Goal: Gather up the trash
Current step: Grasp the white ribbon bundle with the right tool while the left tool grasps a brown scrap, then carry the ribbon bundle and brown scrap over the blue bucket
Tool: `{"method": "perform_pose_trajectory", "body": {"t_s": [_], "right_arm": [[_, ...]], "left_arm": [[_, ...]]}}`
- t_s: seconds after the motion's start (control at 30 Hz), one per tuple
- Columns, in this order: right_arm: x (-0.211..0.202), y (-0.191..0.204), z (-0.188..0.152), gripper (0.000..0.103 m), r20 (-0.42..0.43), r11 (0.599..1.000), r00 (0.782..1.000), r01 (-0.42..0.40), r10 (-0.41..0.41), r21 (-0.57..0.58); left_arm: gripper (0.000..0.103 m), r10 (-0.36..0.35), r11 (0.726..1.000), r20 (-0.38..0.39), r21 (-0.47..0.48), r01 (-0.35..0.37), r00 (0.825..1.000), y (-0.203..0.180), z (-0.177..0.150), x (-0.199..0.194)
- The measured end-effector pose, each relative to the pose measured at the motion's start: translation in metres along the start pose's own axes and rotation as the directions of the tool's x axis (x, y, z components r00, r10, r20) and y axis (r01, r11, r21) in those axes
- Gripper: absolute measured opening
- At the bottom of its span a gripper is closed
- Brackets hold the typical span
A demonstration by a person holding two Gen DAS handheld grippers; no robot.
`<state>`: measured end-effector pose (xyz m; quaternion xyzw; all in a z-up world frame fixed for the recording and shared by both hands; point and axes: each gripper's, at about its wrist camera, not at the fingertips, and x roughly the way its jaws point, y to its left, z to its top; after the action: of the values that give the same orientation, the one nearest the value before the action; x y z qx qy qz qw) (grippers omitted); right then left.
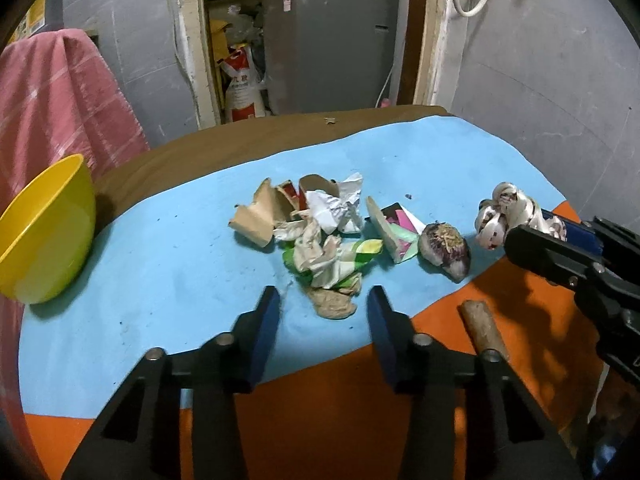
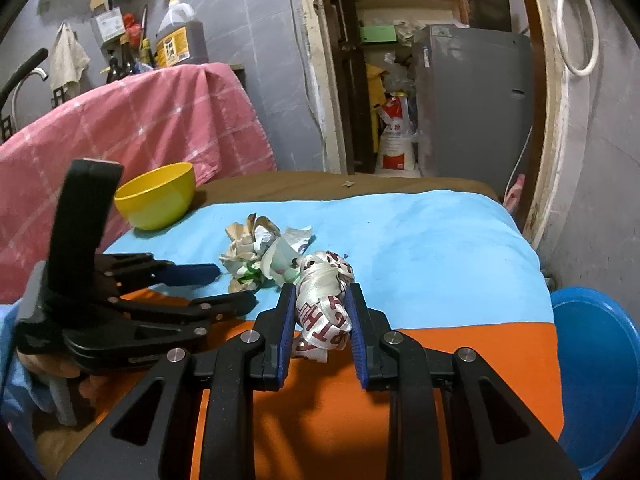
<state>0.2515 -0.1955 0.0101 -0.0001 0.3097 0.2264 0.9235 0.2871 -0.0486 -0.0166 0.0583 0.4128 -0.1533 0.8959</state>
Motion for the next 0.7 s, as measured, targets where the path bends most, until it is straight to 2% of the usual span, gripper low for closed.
{"method": "perform_pose_trajectory", "body": {"t_s": [0.07,0.17,0.43,0.57,0.7], "right_arm": [[-0.001,-0.002,0.0,0.023,0.004,1.0,1.0,-0.003,0.003,0.006],[-0.003,-0.002,0.001,0.023,0.008,1.0,1.0,-0.008,0.008,0.01],[-0.006,-0.003,-0.001,0.023,0.014,1.0,1.0,-0.012,0.012,0.018],[-0.016,-0.004,-0.001,0.023,0.055,1.0,0.998,-0.025,0.024,0.018],[-0.03,-0.003,0.001,0.023,0.121,1.0,0.992,-0.023,0.023,0.006]], "left_arm": [[0.021,-0.011,1.0,0.0,0.015,0.011,1.0,-0.003,0.0,0.002],[0.016,-0.001,0.999,-0.001,0.033,0.001,1.0,-0.007,-0.001,0.002],[0.016,-0.01,1.0,0.021,0.018,0.01,1.0,-0.008,-0.01,-0.012],[0.016,-0.029,0.999,0.096,-0.018,0.03,0.995,-0.004,-0.013,-0.031],[0.016,-0.032,0.998,0.184,-0.053,0.042,0.982,-0.005,-0.008,-0.051]]}}
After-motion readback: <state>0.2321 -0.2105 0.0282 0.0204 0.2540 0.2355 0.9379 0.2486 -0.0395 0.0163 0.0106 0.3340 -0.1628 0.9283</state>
